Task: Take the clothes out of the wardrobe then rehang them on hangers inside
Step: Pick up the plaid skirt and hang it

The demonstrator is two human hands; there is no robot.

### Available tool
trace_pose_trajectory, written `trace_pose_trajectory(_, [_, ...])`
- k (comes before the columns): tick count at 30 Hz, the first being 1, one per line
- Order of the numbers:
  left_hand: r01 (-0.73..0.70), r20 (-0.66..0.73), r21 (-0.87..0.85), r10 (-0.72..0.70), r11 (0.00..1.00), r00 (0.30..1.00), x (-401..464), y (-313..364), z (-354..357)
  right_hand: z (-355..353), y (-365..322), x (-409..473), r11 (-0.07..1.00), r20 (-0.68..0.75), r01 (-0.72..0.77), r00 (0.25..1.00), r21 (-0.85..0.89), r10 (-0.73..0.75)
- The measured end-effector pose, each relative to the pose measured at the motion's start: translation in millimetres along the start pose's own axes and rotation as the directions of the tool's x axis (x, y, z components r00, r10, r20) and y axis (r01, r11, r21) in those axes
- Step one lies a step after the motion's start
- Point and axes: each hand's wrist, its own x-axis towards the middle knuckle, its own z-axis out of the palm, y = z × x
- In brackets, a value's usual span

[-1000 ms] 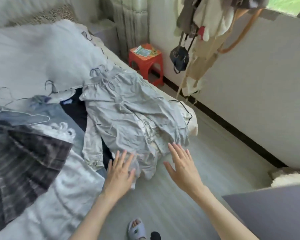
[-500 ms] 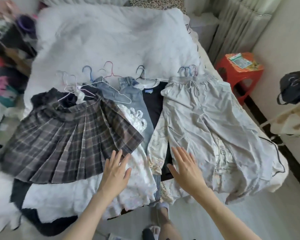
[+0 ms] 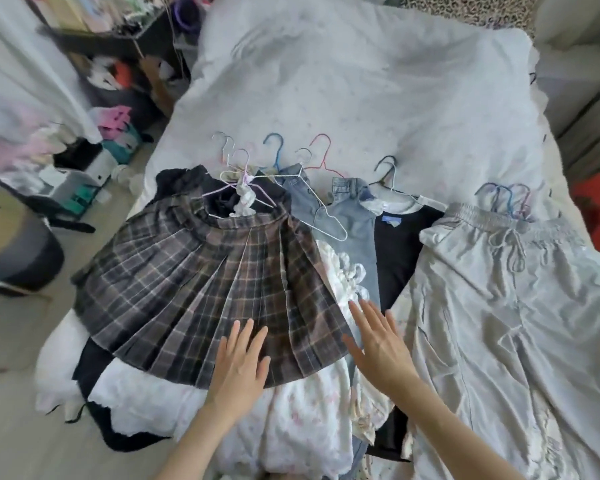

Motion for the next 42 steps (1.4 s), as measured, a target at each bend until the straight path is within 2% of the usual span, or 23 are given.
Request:
trace_pose_trajectory(5, [0.030, 0.103, 0.027, -0.032, 0.999, 0.994, 50, -47, -9, 8, -34, 75, 1.000, 0.066, -0.007, 0.998, 0.016, 0.006])
trace_pose_trajectory(13, [0.071, 0.231, 0.080, -0.088, 0.994, 0.969, 181, -144, -33, 27, -81, 242, 0.996, 0.061, -0.081, 0.995, 0.022, 0.080])
trace_pose_trajectory(17, [0.078, 0.357, 0.093, -0.106, 0.993, 0.928, 207, -177, -18, 46, -90, 303, 0.982, 0.049, -0.187, 0.981, 0.020, 0.186])
trace_pose_trajectory(22, [0.135, 0.453, 0.044, -0.140, 0.990, 0.880, 195, -199, 12, 65, -93, 346, 0.958, 0.165, -0.285, 0.947, 0.034, 0.276])
trace_pose_trajectory(26, [0.115, 0.484, 0.023, -0.111, 0.993, 0.868, 194, -211, 21, 65, -98, 368, 0.936, 0.099, -0.349, 0.934, 0.057, 0.342])
trace_pose_trajectory(32, [0.156, 0.531, -0.099, -0.080, 0.983, 0.843, 201, -218, 9, 55, -102, 361, 0.887, 0.076, -0.347, 0.937, 0.304, 0.340])
trace_pose_trajectory(35, [0.219, 0.433, -0.182, -0.122, 0.959, 0.893, 204, -211, -6, 39, -108, 346, 0.866, 0.065, -0.335, 0.940, 0.372, 0.336])
trace_pose_trajectory(38, [0.234, 0.126, -0.298, -0.204, 0.925, 0.971, 204, -199, -30, 18, -110, 323, 0.841, 0.041, -0.307, 0.946, 0.446, 0.323])
trace_pose_trajectory(42, [0.132, -0.170, -0.334, -0.197, 0.933, 0.965, 208, -180, -75, -10, -101, 272, 0.794, -0.014, -0.291, 0.936, 0.534, 0.352])
